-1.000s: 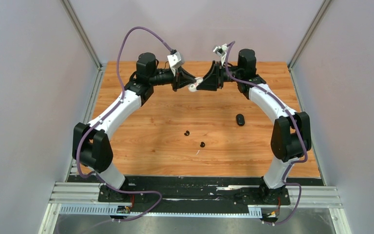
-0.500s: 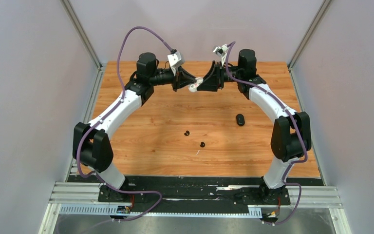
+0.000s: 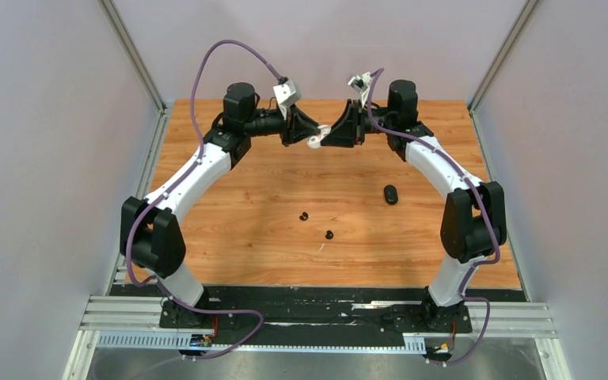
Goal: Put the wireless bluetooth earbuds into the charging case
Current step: Pass from the left arm to the right, then close the charging case with the earbuds at the center of the board.
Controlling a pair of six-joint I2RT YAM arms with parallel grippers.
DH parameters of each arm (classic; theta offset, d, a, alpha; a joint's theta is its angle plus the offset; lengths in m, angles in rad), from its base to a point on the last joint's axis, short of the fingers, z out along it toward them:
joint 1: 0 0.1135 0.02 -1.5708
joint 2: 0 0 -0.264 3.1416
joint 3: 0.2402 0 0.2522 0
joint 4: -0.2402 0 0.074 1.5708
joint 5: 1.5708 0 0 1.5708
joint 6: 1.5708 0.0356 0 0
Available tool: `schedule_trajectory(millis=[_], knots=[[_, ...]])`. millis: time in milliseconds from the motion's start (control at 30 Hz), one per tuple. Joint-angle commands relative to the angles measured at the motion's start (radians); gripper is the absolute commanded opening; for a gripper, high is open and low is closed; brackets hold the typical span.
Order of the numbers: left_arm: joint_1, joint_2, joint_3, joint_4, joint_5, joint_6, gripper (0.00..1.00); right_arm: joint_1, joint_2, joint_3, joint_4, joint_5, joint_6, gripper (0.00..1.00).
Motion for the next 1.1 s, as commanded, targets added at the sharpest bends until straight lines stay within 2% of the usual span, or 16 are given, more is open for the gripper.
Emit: schedule_trajectory(millis=[0,67,133,267,367,467,733,933,1000,1067], knots=[[0.003,0.007,0.080,-0.014,-0.023,-0.043,0.45,0.009,-0.012,0.002,0.005,-0.013,-0.033,0.00],[0.018,0.012,0.108,-0.019,0.032,-0.083,0.57,0.009,-0.010,0.004,0.005,-0.012,-0.034,0.00],[0.038,0.028,0.149,-0.037,0.122,-0.125,0.64,0.008,-0.010,0.008,0.003,-0.011,-0.034,0.00],[0.054,0.055,0.205,-0.152,0.239,-0.086,0.70,0.007,-0.008,0.015,0.003,-0.006,-0.031,0.00],[0.053,0.067,0.199,-0.186,0.281,-0.074,0.72,0.006,-0.007,0.020,0.003,0.008,-0.022,0.00],[0.050,0.090,0.213,-0.291,0.299,0.009,0.73,0.005,-0.006,0.024,0.007,0.021,-0.003,0.00],[0.016,0.077,0.241,-0.539,0.265,0.315,0.73,-0.010,0.017,0.016,0.073,0.068,0.106,0.00],[0.000,0.006,0.154,-0.473,0.196,0.395,0.71,-0.015,0.035,0.026,0.053,0.126,0.148,0.00],[-0.018,-0.018,0.121,-0.461,0.144,0.446,0.71,-0.015,0.042,0.033,0.051,0.122,0.159,0.01],[-0.035,-0.039,0.081,-0.411,0.034,0.454,0.71,-0.017,0.051,0.043,0.052,0.106,0.168,0.02]])
